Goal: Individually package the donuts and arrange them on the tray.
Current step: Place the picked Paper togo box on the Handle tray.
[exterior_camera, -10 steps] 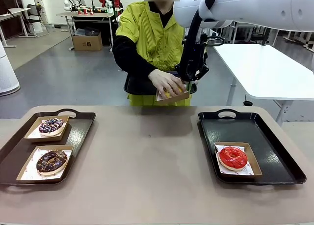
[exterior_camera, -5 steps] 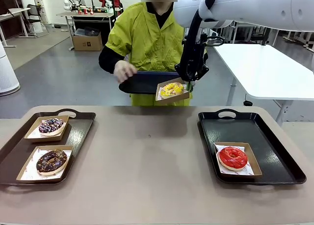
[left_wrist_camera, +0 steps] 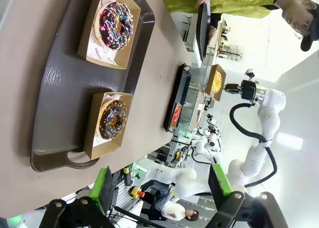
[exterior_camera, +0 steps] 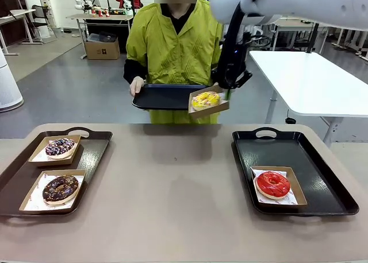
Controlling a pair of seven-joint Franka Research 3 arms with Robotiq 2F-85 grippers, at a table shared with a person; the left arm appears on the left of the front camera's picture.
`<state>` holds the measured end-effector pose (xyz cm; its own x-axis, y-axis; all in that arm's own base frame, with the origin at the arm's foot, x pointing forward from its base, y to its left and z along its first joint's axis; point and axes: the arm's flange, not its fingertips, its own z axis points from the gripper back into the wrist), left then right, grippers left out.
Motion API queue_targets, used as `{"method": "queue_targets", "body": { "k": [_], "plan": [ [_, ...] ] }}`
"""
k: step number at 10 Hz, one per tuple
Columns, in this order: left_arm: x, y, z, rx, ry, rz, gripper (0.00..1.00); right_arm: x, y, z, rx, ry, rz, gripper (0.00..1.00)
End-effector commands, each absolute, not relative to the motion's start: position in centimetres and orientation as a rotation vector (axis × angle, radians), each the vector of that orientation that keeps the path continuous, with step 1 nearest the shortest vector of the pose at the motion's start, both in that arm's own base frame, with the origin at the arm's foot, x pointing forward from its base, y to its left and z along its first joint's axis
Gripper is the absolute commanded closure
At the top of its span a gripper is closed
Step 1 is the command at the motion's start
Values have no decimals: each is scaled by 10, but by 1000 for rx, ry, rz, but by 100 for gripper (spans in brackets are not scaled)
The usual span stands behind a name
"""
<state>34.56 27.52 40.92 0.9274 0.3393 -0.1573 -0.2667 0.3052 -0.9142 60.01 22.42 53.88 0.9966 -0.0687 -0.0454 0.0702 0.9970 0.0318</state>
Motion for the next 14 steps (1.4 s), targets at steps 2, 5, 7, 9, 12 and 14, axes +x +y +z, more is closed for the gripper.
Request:
{"method": "queue_targets", "body": {
  "k": [2,5,7,9,12,14],
  "plan": [
    [340,273,412,-1199,-75,396,0,582,130,540,35,53,-93,98],
    [340,273,412,-1199,-75,396,0,583,36,530,50,-1,-135,98],
    [340,273,412,-1199,-75,396,0,580,-4,516,85,-34,-144,98],
    [340,273,412,-1199,-75,396,0,581,-27,500,103,-22,-141,98],
    [340,273,412,-1199,-75,396,0,589,-31,499,78,-7,-167,98],
    [340,273,412,-1199,-75,396,0,589,-31,499,78,-7,-167,98]
  ]
}}
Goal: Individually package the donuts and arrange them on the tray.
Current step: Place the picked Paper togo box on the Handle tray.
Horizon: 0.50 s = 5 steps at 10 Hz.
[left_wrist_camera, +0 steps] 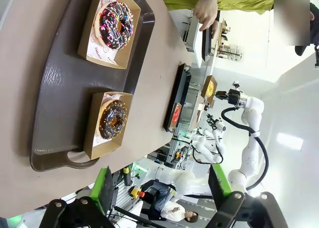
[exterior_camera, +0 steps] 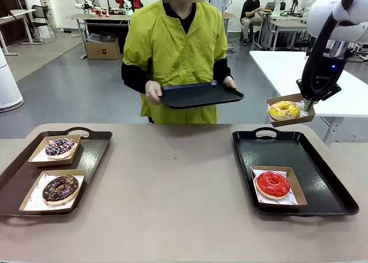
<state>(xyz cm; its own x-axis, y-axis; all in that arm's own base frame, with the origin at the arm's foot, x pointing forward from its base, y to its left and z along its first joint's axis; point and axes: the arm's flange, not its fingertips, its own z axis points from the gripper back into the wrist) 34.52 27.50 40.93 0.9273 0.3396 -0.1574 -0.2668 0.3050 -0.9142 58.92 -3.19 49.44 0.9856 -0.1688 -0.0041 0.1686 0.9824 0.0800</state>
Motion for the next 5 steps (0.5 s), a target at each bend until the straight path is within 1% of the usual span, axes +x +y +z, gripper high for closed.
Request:
{"method": "queue_targets", "body": {
  "k": [1,5],
  "plan": [
    [340,273,412,-1199,-75,396,0,589,-31,499,78,-7,-167,98],
    [340,273,412,-1199,-75,396,0,589,-32,495,80,-4,-170,98]
  ]
}}
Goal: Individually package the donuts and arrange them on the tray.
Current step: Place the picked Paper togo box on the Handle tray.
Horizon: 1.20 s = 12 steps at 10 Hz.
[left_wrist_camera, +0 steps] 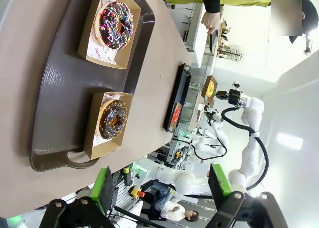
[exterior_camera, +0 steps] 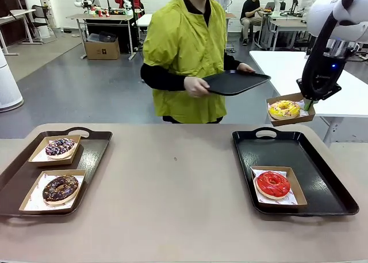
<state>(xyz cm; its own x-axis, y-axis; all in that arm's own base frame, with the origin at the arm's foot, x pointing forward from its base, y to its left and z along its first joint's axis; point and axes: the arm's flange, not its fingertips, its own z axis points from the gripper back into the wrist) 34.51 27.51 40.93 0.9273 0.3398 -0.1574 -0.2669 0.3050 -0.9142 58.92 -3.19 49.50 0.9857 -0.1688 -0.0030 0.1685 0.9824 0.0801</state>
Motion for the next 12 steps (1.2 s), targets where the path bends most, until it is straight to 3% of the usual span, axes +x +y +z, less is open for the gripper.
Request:
{"method": "queue_targets", "body": {
  "k": [1,7,12],
  "plan": [
    [340,273,412,-1199,-75,396,0,590,-38,478,69,17,-157,98],
    [340,273,412,-1199,-75,396,0,583,-35,389,-3,97,-116,98],
    [340,273,412,-1199,-75,396,0,593,-26,357,4,106,-146,98]
  ]
}}
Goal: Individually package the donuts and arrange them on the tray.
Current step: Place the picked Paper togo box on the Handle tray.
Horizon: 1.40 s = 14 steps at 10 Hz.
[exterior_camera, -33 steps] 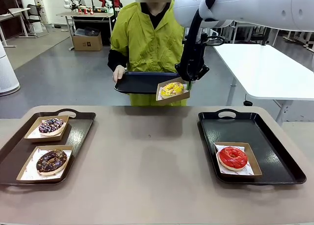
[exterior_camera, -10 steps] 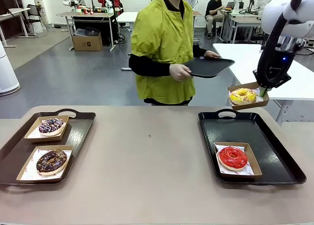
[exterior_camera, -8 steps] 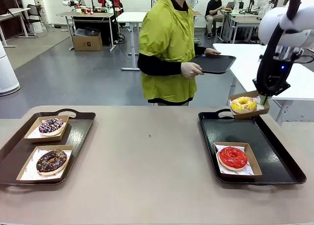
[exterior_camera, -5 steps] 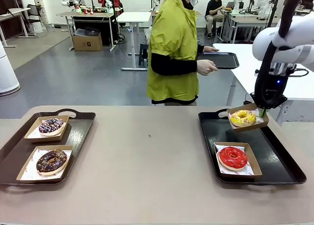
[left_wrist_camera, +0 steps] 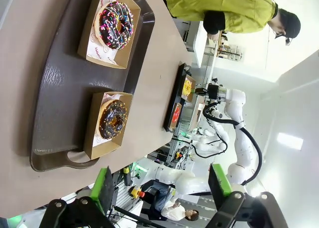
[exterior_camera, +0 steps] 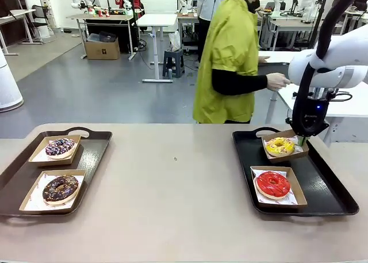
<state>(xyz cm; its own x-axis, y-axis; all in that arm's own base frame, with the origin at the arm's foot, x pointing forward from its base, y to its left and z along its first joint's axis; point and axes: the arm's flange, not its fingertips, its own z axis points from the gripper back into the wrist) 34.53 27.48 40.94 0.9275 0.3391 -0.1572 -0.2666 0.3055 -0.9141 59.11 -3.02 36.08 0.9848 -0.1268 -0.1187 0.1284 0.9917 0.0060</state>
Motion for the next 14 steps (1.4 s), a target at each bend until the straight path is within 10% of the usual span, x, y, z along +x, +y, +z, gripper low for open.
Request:
{"method": "queue_targets", "body": {
  "k": [1,2,3,4,7,9,14],
  "plan": [
    [340,273,412,-1199,-75,396,0,596,-25,354,-6,109,-128,98],
    [340,273,412,-1199,-75,396,0,596,-24,354,1,108,-111,51],
    [340,273,412,-1199,-75,396,0,595,-24,355,-1,107,-108,38],
    [340,273,412,-1199,-75,396,0,596,-23,357,-1,107,-114,0],
    [340,273,412,-1199,-75,396,0,595,-25,361,11,105,-118,14],
    [340,273,412,-1199,-75,396,0,592,-29,364,14,107,-117,0],
    [340,273,412,-1199,-75,396,0,553,-45,380,-48,113,-94,3]
  ]
}}
